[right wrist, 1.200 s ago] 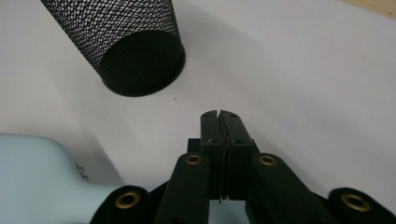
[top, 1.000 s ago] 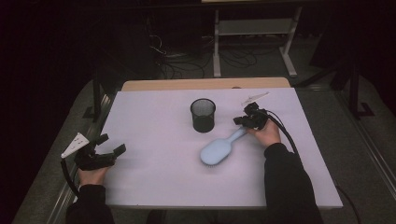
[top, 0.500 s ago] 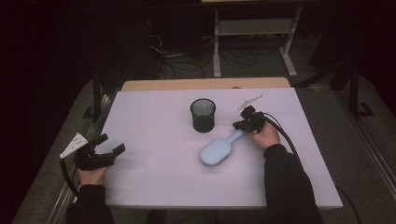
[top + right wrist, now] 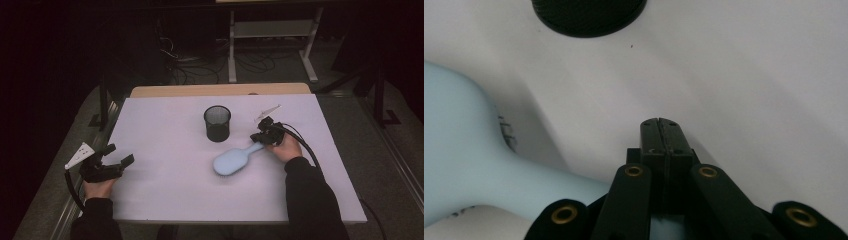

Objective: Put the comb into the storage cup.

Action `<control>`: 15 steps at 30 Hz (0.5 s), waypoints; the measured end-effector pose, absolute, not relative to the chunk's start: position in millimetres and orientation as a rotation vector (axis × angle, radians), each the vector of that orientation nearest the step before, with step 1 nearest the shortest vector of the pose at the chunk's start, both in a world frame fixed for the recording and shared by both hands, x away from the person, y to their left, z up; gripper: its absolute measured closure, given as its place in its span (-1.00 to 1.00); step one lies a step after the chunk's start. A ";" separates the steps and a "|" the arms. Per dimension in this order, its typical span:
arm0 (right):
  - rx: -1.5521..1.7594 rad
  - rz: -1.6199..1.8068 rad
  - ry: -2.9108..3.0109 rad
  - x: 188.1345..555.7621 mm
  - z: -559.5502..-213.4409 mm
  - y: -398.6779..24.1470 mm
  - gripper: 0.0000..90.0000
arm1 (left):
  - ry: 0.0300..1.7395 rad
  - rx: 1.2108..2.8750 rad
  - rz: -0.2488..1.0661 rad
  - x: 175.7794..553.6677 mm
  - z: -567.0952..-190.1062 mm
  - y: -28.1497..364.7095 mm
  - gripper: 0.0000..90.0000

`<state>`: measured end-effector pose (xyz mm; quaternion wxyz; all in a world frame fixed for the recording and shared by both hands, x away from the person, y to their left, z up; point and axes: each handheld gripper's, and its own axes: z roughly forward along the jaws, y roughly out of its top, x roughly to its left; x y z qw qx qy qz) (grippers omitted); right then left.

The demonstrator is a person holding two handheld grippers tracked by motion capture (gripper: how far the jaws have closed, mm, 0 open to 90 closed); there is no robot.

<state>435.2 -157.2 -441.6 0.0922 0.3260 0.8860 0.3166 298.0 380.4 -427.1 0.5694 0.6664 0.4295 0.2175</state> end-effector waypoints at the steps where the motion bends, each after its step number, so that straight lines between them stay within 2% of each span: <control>1: 0.968 0.940 2.631 435.2 -441.6 -157.2 0.98 | 1.008 1.564 0.511 298.0 -427.1 380.4 -1.00; 15: 0.905 0.903 2.624 415.3 -443.8 -162.4 0.98 | 1.012 1.564 0.507 297.9 -427.6 380.7 -1.00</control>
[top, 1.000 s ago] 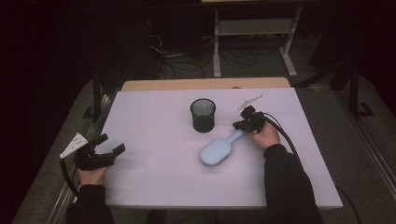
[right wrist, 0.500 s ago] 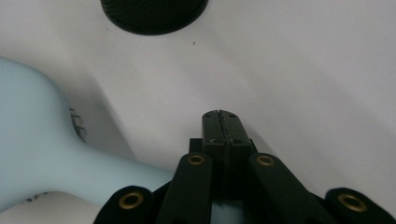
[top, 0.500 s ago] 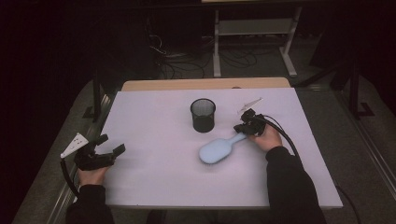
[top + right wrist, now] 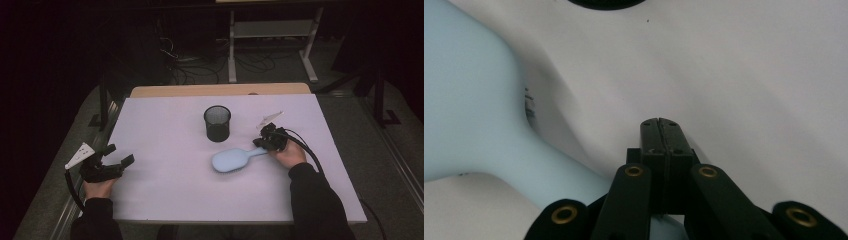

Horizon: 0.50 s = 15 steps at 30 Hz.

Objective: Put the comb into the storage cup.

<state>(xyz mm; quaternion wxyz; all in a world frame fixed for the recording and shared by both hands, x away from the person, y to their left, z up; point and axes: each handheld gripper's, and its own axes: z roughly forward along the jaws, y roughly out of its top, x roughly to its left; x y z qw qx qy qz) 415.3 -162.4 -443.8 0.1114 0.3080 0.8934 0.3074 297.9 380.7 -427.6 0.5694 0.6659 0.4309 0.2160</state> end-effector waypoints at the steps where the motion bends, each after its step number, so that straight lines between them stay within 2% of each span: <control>1: 0.905 0.903 2.624 415.3 -443.8 -162.4 0.98 | 1.012 1.564 0.508 297.9 -427.6 380.7 -1.00; 15: 0.901 0.890 2.636 400.2 -442.5 -166.0 0.98 | 1.010 1.569 0.508 297.8 -427.6 380.2 -1.00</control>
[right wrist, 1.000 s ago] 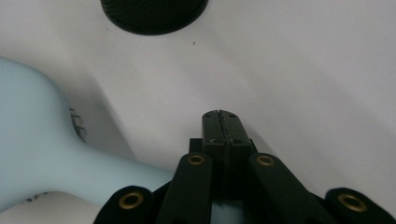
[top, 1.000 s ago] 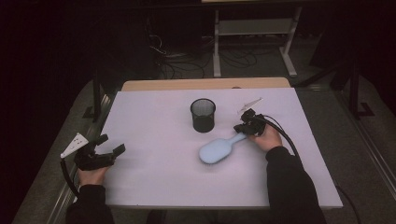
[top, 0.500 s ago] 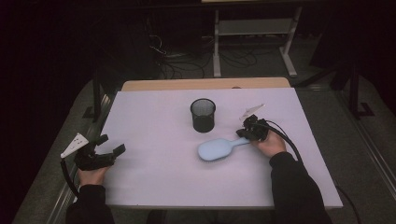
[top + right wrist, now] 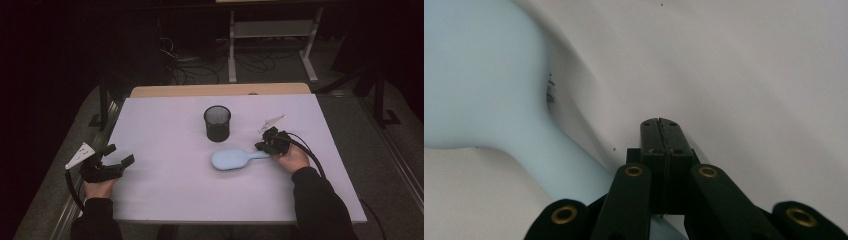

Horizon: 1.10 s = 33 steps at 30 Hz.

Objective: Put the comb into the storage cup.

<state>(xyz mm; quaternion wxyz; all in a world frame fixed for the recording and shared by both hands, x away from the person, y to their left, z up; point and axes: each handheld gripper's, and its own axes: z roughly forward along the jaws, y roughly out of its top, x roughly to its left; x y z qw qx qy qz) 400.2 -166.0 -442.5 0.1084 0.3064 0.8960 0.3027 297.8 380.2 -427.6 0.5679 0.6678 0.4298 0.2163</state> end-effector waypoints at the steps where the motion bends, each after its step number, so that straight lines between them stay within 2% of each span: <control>1: 0.905 0.898 2.637 399.0 -442.9 -166.2 0.98 | 1.009 1.569 0.508 297.9 -427.6 380.1 -1.00; 33: 0.840 0.889 2.688 354.2 -436.5 -174.3 0.98 | 1.017 1.571 0.500 298.5 -427.8 379.2 -1.00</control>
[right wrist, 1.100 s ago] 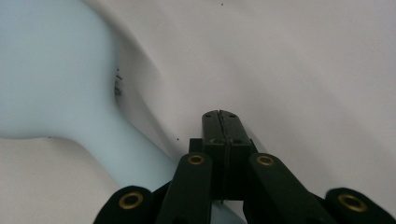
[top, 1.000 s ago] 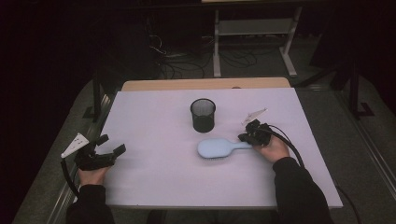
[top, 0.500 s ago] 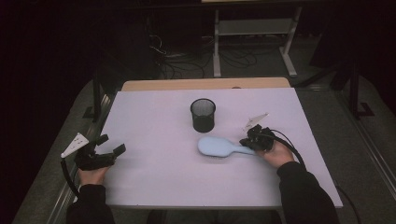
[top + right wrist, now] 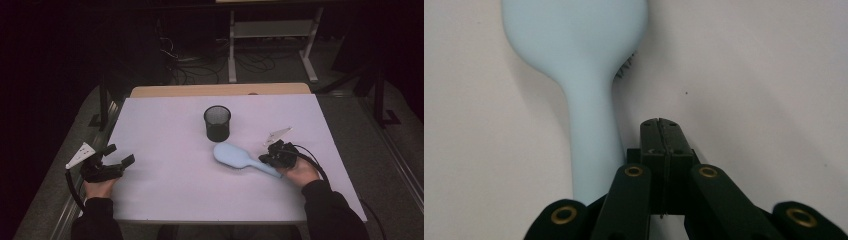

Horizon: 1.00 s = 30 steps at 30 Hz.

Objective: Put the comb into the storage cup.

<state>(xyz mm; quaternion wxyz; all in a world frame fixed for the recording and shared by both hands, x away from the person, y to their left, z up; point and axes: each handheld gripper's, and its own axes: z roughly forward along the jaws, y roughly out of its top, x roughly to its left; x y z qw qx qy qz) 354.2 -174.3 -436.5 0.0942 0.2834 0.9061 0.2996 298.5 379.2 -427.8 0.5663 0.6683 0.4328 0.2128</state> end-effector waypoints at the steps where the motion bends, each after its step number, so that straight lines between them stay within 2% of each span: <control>1: 0.850 0.886 2.688 351.8 -435.0 -176.1 0.98 | 1.018 1.570 0.497 298.6 -428.0 379.0 -1.00; 20: 0.851 0.912 2.716 337.6 -415.6 -188.9 0.95 | 1.019 1.573 0.498 299.0 -428.0 378.4 -1.00; 23: 0.854 0.920 2.723 338.0 -409.6 -190.2 0.85 | 1.019 1.573 0.499 299.1 -427.9 378.3 -1.00; 24: 0.854 0.929 2.733 338.9 -405.7 -190.7 0.72 | 1.018 1.574 0.499 299.2 -428.0 378.3 -1.00; 27: 0.860 0.932 2.741 340.2 -402.8 -190.8 0.63 | 1.017 1.576 0.498 299.3 -428.1 378.2 -1.00; 30: 0.860 0.928 2.756 342.0 -400.3 -189.6 0.33 | 1.018 1.575 0.497 299.4 -428.1 378.4 -1.00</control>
